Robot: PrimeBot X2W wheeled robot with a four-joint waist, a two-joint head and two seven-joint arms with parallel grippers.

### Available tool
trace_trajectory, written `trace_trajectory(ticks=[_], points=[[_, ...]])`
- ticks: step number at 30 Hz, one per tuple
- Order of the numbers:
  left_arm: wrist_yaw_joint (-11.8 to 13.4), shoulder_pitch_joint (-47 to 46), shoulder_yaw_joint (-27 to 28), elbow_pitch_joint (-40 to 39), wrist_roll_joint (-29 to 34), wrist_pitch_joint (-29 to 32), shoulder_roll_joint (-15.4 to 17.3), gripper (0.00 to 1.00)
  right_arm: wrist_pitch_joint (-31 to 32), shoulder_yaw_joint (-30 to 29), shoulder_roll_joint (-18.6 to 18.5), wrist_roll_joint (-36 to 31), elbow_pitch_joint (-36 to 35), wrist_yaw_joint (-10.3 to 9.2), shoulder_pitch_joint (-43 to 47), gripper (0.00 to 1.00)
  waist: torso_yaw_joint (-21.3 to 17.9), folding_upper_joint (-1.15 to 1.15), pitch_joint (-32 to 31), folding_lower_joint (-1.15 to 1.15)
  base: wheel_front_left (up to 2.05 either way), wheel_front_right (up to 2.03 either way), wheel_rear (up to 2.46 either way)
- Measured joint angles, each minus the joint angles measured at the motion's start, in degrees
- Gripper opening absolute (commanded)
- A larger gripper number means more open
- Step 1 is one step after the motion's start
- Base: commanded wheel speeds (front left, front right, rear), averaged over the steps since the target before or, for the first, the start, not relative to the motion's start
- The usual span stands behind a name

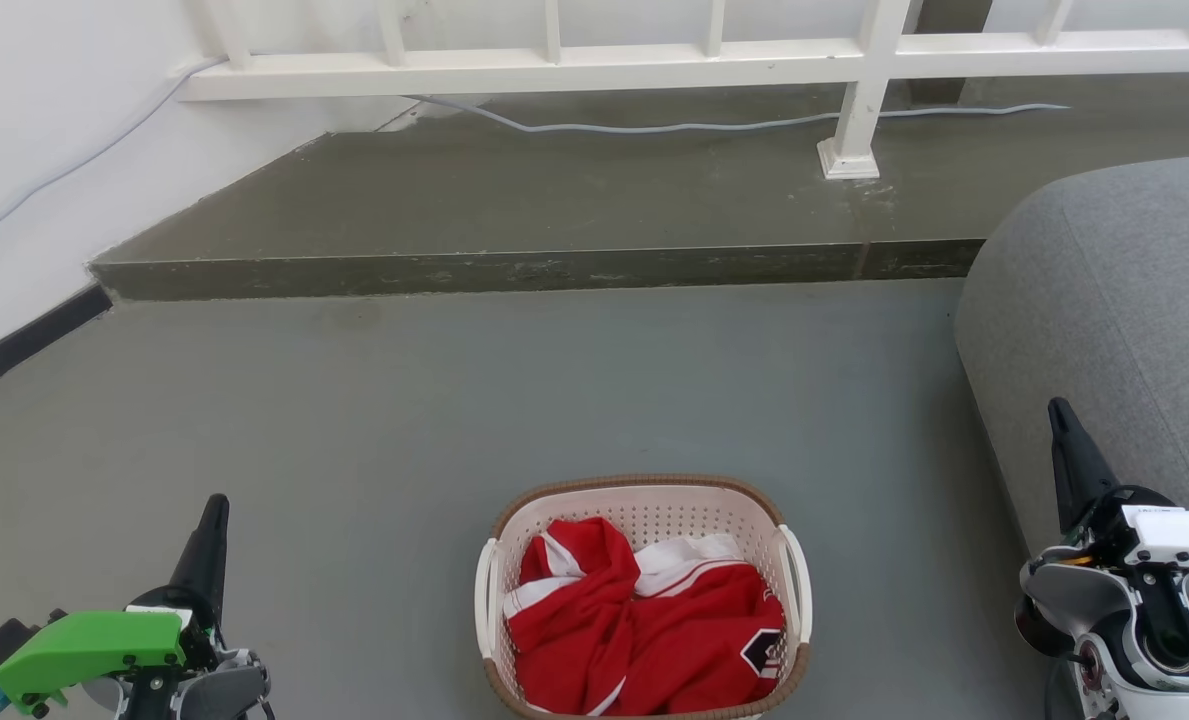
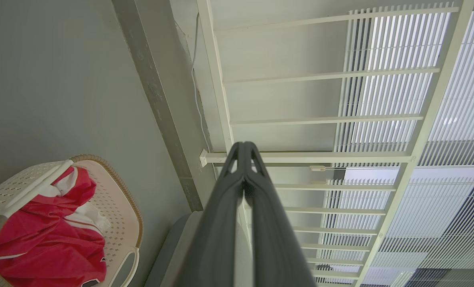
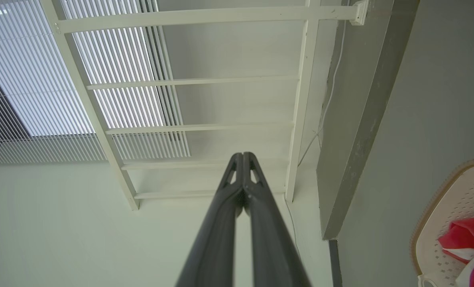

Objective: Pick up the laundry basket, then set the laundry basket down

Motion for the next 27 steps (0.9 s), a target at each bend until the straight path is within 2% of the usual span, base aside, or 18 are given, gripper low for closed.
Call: trace_trajectory(ticks=[27], points=[[-0.1,-0.1,0.1,0.5,0.0,0.2,0.0,0.0,0.1,-0.2,0.0,0.0,0.4,0.01,-0.2,0.0,0.0,0.0,0.0,0.0,0.0,0.0,0.0]])
